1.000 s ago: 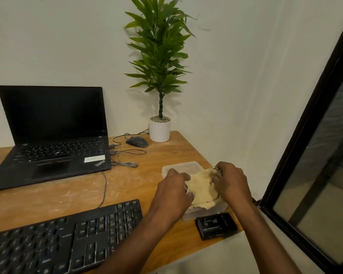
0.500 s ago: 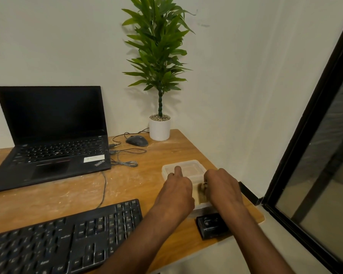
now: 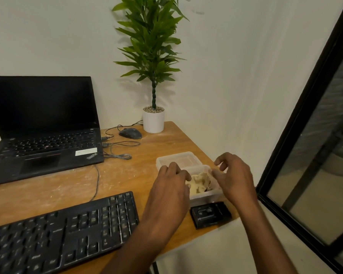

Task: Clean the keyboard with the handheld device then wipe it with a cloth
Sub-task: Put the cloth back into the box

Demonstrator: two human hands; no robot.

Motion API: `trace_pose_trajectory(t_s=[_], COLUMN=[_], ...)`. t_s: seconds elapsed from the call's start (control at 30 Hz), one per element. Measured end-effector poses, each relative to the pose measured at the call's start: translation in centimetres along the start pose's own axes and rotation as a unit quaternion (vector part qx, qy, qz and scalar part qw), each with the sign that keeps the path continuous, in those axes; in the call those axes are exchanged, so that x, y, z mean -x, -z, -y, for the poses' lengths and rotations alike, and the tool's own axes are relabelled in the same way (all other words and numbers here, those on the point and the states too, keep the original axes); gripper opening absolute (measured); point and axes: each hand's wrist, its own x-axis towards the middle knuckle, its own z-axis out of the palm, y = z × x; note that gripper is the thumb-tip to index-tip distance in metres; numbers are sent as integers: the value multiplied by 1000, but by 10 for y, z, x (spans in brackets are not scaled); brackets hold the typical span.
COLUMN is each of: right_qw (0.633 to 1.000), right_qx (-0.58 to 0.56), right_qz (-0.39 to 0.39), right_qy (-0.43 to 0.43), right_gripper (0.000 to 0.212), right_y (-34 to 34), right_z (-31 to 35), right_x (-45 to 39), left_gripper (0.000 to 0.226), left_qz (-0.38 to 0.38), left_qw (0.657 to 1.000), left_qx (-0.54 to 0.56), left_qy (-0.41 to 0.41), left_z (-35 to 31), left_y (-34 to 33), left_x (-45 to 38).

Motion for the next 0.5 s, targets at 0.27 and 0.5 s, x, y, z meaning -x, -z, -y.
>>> trace_pose_trajectory(t_s=[0.27, 0.5], right_qw=[995, 990], right_qx=[-55, -44], right_qz=[-6, 89], right_qy=[-78, -98], right_gripper=[3, 9], right_y=[29, 11], right_z=[-47, -45], right_x=[56, 81], left_gripper=[37, 48], left_qz=[84, 127], left_qw=[979, 962], left_qx=[148, 178], left_qy=[112, 164], left_z=[-15, -22], left_y=[-1, -17], left_x=[63, 61])
